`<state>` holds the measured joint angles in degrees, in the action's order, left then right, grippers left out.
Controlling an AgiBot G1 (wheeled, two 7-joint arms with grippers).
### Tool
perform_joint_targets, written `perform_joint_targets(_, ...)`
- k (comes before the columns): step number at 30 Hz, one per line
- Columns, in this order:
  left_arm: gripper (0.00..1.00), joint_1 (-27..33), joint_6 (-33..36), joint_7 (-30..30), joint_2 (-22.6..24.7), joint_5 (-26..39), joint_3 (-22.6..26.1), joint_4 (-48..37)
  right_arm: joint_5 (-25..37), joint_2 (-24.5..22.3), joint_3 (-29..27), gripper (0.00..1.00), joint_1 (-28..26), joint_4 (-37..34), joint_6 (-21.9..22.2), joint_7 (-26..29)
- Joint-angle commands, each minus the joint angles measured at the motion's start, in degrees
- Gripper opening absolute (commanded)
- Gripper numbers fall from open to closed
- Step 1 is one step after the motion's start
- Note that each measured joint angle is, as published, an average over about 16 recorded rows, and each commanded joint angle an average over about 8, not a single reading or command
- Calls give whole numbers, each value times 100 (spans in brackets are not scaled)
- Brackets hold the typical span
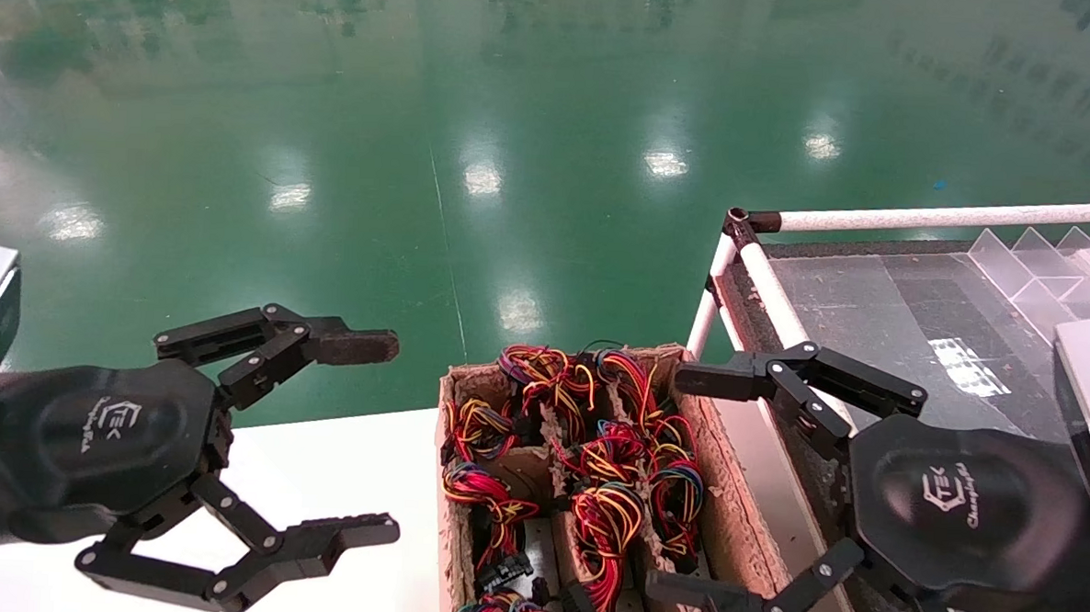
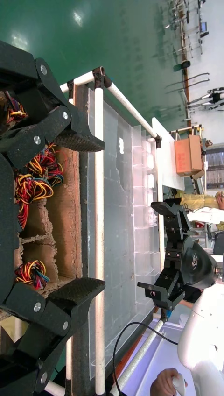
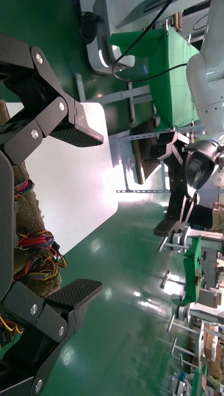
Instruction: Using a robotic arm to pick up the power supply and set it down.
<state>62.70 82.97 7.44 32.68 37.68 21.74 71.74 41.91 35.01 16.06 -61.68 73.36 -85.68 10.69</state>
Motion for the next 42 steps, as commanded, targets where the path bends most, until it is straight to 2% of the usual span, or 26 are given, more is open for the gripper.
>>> perform_joint_targets(1, 0, 0, 0, 0, 0, 0, 0, 0, 0, 0, 0, 100, 0, 0, 0, 0)
perform_joint_targets(42, 0, 0, 0, 0, 0, 0, 0, 0, 0, 0, 0, 100, 0, 0, 0, 0)
